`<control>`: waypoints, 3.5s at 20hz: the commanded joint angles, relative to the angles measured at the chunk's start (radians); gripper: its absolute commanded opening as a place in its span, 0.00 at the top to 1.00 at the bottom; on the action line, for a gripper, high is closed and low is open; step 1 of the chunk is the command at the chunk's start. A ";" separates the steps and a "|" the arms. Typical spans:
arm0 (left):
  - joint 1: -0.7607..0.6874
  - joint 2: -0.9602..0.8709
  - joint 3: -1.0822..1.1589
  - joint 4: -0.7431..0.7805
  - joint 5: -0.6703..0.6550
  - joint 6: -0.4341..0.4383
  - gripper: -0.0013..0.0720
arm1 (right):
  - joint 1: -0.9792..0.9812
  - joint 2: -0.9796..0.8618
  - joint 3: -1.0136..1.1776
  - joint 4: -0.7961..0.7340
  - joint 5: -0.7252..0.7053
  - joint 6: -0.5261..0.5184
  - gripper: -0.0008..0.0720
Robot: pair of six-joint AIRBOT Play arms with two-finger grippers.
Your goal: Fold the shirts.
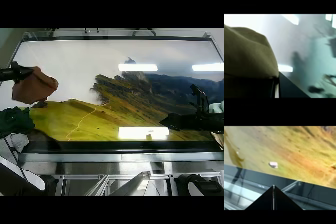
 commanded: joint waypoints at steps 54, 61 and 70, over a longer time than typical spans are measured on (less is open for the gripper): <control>-0.673 0.289 -0.441 0.249 -0.029 -0.118 0.96 | 0.011 -0.444 0.203 0.349 -0.072 -0.483 0.96; -0.546 0.626 -0.464 0.132 -0.048 -0.068 0.95 | -0.171 -0.096 0.363 0.614 -0.053 -0.552 0.96; -0.563 0.900 -0.491 0.314 -0.178 -0.102 0.95 | -0.123 0.069 0.326 0.632 -0.036 -0.537 0.96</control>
